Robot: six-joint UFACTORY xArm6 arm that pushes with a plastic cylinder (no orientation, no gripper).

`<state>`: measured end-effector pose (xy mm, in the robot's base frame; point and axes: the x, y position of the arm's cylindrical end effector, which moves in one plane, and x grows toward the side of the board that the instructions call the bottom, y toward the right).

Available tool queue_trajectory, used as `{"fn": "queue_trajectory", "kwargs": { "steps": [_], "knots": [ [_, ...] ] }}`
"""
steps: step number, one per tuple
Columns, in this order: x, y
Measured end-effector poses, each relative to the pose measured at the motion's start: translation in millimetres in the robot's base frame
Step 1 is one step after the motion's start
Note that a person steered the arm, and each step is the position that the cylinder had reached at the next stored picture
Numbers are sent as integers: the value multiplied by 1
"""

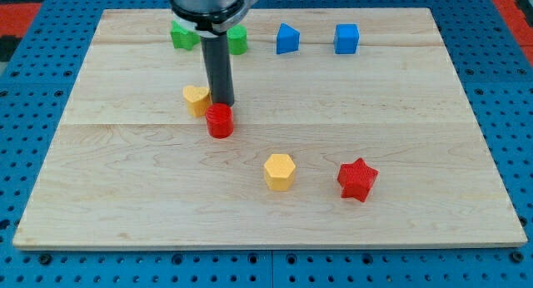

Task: Slide the red circle towards the bottom center

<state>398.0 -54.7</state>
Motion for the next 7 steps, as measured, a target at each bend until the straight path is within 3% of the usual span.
{"fn": "queue_trajectory", "kwargs": {
  "steps": [2,3,5,7],
  "knots": [
    [-2,50],
    [17,28],
    [13,-32],
    [26,-40]
  ]
}}
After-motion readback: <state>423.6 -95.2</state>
